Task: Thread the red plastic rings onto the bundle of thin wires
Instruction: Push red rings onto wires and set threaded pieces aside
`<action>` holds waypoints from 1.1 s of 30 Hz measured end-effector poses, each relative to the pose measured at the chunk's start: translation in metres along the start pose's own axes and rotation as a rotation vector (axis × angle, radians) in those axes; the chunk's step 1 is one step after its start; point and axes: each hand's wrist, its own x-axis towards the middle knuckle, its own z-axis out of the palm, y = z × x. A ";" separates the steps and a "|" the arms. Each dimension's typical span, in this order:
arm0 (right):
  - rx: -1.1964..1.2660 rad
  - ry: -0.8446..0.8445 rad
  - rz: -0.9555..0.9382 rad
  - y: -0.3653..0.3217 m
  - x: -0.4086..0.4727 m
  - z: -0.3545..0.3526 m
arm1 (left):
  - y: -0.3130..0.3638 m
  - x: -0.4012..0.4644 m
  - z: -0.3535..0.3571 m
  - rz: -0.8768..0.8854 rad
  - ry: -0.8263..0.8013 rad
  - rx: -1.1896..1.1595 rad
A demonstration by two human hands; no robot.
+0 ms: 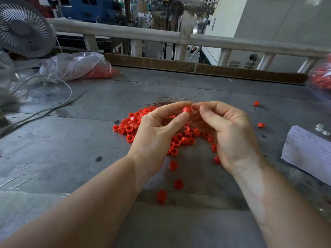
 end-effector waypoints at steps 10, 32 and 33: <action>-0.019 -0.185 0.274 -0.006 0.001 -0.005 | 0.001 -0.004 0.004 0.008 -0.094 0.111; 0.211 -0.183 0.300 0.003 0.004 -0.003 | 0.001 -0.004 0.000 -0.030 -0.091 0.115; 0.209 -0.177 0.293 0.004 0.004 -0.001 | 0.002 -0.004 0.000 -0.032 -0.091 0.102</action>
